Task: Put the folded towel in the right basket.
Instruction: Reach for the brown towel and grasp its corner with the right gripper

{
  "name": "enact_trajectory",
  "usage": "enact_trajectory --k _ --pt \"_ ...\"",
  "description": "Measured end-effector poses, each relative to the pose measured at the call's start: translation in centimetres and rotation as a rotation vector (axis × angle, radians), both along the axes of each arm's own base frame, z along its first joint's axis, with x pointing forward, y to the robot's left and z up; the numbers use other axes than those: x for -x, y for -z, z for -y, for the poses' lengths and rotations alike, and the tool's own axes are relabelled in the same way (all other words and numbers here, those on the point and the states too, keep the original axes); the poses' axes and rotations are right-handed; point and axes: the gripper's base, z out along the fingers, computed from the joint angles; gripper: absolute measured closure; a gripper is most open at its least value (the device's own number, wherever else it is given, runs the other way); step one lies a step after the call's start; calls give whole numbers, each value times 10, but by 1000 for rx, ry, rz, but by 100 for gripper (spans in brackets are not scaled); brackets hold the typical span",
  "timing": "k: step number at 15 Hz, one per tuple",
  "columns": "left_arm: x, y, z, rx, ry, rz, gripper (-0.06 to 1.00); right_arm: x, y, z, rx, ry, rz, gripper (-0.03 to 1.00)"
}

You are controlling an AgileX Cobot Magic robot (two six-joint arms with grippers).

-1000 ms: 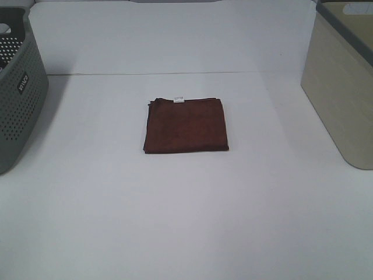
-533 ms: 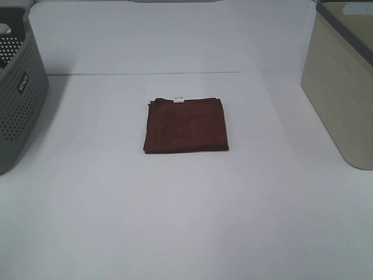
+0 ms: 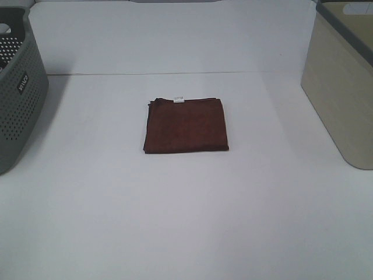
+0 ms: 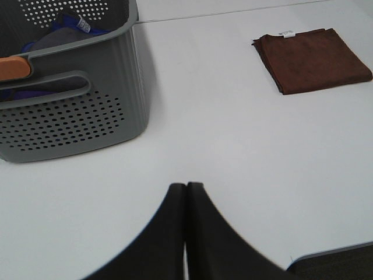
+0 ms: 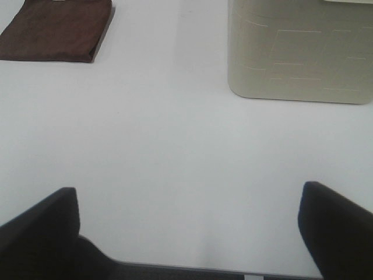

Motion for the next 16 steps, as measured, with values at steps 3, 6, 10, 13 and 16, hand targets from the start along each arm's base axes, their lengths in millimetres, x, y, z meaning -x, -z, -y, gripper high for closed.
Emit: enact_trajectory --k 3,6,10,13,16 --pt "0 0 0 0 0 0 94 0 1 0 0 0 -2 -1" --pt "0 0 0 0 0 0 94 0 1 0 0 0 -2 -1" --pt "0 0 0 0 0 0 94 0 1 0 0 0 -2 -1" --pt "0 0 0 0 0 0 94 0 1 0 0 0 -2 -1" --pt "0 0 0 0 0 0 94 0 1 0 0 0 -2 -1"
